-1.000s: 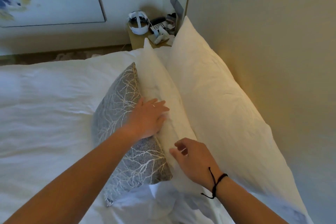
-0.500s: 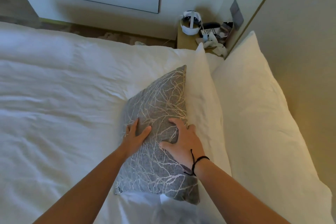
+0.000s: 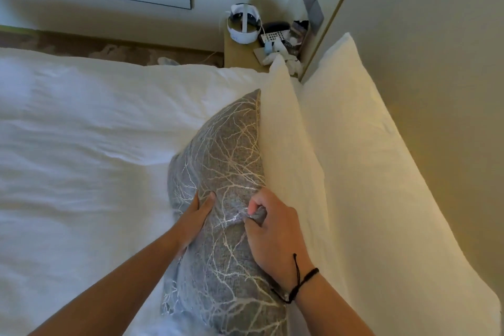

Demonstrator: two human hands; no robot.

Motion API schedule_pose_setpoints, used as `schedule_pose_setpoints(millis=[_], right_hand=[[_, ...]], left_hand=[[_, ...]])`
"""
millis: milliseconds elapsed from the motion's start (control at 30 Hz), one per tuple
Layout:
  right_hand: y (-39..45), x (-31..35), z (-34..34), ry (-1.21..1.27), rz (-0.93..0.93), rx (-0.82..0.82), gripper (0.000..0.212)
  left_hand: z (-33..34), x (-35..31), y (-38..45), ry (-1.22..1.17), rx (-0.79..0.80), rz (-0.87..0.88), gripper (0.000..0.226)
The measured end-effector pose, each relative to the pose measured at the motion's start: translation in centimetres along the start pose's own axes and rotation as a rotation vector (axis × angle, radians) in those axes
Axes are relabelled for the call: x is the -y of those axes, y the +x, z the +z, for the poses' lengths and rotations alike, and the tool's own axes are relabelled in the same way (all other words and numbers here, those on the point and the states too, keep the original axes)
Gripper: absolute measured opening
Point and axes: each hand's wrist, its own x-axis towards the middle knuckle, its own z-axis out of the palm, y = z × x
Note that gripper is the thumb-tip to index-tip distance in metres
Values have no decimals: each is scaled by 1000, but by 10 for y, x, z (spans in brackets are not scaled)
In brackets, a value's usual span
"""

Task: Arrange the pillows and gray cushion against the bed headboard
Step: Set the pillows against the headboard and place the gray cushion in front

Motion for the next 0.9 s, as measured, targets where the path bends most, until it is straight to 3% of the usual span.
schedule_pose_setpoints(millis=[67,167,267,533,733,900], right_hand=[[0,-5,-14,-13,-4,-26,33],[9,-2,-7,-74,16,74,30],[18,7,14,-169,48,159,26],[-2,5,-9,-143,-14,143,19],[-63,-31,-46,-181,43,-69,28],[-132,-72,-54,-188,194,-103,22]], left_hand=[[18,-5,5,17,17,44,121],[16,-1,13,-5,-39,39,102],[3,5,16,83,-135,25,103],[14,0,-19,114,-271,174,107],[52,-23,-62,437,-316,433,101],[76,-29,-90,739,-361,612,99]])
